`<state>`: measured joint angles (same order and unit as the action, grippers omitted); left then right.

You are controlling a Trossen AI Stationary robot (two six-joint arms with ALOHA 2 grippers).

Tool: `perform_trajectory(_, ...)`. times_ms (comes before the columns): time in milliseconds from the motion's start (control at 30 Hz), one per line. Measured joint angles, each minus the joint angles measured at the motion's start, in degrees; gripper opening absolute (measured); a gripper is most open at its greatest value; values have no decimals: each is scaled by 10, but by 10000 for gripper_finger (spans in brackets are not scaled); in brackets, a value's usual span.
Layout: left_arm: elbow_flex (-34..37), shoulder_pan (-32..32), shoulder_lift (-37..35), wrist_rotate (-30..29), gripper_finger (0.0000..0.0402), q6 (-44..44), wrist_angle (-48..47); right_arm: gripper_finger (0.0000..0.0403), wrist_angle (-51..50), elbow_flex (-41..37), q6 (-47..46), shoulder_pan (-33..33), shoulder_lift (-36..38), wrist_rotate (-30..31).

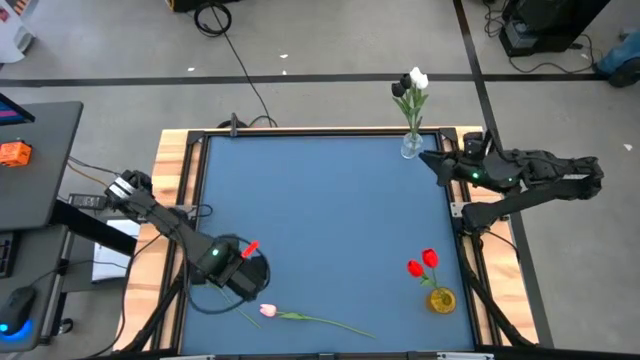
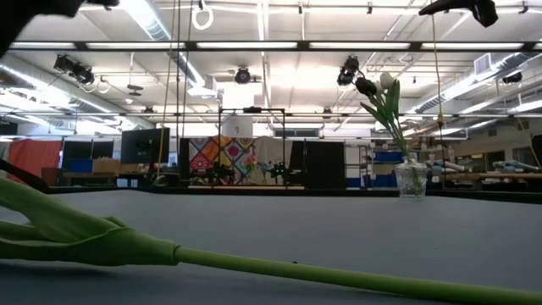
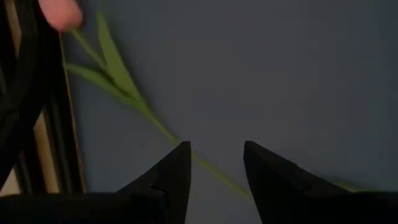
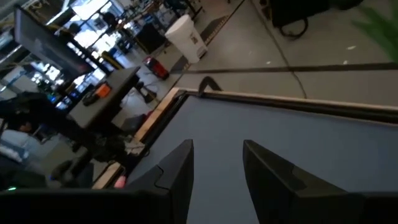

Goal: Sort flowers into vase by color
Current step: Put the left pink tulip into the yellow vase

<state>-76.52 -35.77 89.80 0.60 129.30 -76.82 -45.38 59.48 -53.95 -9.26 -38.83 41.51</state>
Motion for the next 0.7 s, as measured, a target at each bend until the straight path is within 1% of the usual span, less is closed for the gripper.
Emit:
perform_trajectory(200,95,-38,-6,68,153,18,124,146,8,0,-3,0,-20,-31)
perform_trajectory(300,145,-47,-20,85,153,25,179,146,9,0,-5,0,-29,-38)
perform_trajectory(533,305,-49,-96,115,153,38,300,146,12,0,-19,1,-37,-61)
perform_trajectory(700,377,-45,-147,128,153,40,329,146,12,0,-35,1,-37,-71)
